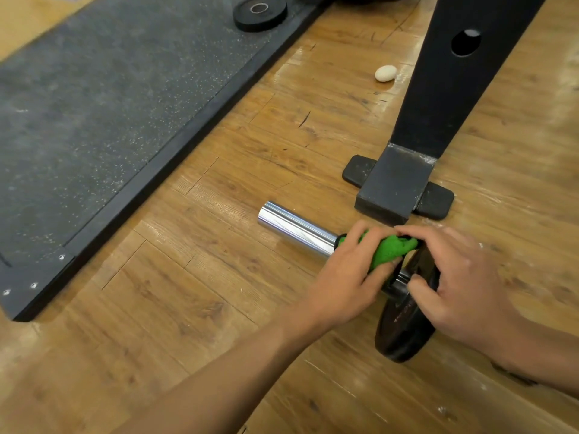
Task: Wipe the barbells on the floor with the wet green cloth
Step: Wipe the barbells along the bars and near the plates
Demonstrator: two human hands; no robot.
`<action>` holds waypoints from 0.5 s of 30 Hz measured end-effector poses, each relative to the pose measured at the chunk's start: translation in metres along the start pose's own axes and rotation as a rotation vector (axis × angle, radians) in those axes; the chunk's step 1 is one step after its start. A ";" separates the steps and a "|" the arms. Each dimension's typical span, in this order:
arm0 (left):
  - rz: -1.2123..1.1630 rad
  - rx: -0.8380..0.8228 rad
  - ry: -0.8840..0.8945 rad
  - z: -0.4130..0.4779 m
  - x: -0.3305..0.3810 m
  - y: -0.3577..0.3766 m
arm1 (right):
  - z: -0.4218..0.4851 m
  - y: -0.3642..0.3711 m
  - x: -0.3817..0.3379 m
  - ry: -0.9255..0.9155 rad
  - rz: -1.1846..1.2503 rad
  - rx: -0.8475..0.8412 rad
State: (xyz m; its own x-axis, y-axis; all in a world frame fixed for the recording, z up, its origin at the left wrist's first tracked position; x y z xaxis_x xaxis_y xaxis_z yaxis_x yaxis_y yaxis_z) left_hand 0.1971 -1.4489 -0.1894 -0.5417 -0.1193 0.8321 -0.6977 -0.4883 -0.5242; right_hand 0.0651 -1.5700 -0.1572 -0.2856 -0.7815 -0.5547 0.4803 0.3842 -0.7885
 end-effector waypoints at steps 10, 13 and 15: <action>0.812 -0.037 -0.048 0.011 -0.033 -0.033 | -0.002 0.001 0.000 0.015 0.033 -0.004; 0.832 -0.019 -0.118 0.010 -0.030 -0.032 | -0.002 0.002 0.001 0.022 0.047 0.007; 0.798 0.005 -0.075 0.009 -0.033 -0.027 | -0.001 0.003 0.001 0.022 0.041 0.021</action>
State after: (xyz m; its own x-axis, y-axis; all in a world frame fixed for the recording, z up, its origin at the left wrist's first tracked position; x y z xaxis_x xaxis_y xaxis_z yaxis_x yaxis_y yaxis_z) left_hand 0.2385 -1.4395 -0.2010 -0.8433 -0.4917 0.2167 -0.1111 -0.2351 -0.9656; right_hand 0.0649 -1.5691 -0.1602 -0.2833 -0.7542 -0.5924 0.5089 0.4054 -0.7594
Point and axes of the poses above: each hand's wrist, its own z-axis towards the middle knuckle, its own y-axis out of the palm, x = y × z, the point moved 1 cm from there along z, towards the middle knuckle, and after that the axes turned 7 degrees about x, right-handed, at the moved point
